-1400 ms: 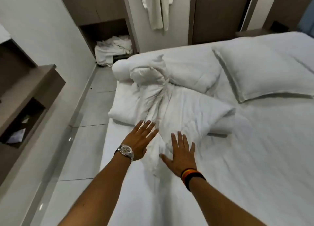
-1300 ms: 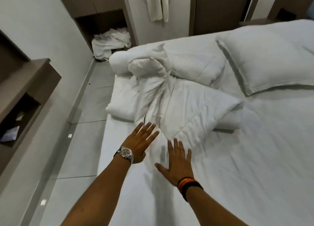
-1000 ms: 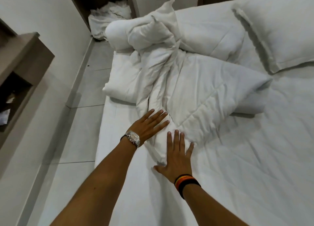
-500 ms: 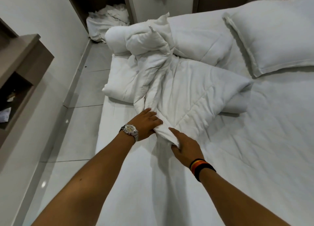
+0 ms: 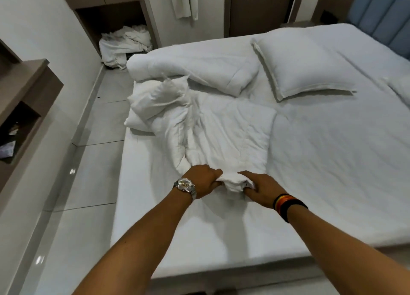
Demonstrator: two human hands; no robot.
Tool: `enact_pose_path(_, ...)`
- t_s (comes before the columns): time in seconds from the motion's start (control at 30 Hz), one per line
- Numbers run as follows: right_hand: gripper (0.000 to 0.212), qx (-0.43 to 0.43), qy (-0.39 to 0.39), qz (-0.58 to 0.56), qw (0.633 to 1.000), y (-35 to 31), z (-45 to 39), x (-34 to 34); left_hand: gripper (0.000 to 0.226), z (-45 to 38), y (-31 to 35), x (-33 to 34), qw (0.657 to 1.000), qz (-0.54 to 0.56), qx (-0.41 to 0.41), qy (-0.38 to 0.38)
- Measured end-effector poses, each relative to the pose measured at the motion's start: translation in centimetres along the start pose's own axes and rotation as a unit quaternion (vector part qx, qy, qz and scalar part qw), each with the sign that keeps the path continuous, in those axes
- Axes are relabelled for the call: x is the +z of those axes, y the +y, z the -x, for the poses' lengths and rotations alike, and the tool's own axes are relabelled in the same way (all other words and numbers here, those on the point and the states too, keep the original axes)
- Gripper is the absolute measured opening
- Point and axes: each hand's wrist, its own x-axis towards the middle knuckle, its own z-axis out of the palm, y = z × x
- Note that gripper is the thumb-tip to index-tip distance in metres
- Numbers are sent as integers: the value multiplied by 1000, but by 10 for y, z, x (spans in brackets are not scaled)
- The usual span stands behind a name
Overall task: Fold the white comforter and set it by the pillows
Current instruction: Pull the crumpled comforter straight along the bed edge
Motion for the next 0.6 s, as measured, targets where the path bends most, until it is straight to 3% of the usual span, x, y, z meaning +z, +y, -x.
enact_pose_path(0.37,41,74,-52,31,995,157,201,-13,48,17,266,86,989,122,-64,-51)
enact_pose_path(0.5,50,95,33,-89,991,179,234,15,52,40,294,101,971,173,-163,-19)
enact_pose_path(0.6,59,169,135,-260,941,164,249,59,49,75,294,108,935,237,-253,71)
